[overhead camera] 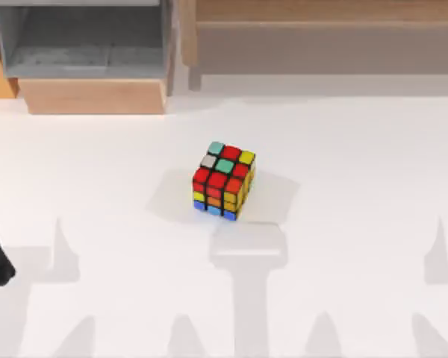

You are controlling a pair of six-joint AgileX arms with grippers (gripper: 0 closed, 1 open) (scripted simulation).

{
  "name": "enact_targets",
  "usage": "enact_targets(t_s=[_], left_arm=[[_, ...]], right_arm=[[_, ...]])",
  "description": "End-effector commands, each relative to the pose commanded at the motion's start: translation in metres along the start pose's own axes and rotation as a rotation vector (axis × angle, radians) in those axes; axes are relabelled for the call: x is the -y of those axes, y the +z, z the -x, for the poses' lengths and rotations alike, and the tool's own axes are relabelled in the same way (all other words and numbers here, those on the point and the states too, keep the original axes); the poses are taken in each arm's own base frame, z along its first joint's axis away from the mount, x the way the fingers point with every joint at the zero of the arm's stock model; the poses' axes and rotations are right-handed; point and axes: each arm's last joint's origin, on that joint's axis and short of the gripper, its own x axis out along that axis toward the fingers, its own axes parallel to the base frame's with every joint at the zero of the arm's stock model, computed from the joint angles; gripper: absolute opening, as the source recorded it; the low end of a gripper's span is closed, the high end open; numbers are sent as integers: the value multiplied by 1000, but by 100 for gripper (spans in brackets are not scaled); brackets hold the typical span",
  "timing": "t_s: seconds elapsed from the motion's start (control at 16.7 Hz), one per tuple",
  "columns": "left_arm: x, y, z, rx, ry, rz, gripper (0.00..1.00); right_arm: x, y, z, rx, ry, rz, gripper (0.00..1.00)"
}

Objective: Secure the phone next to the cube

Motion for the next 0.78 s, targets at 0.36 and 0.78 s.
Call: enact_targets(t_s=[0.36, 0.78], left_arm=[[0, 0, 0, 0, 0, 0, 100], [0, 0, 0, 0, 0, 0, 100]], right_arm=[[4, 16, -2, -80, -40, 20, 100], [31, 55, -46, -575, -166, 45, 100]])
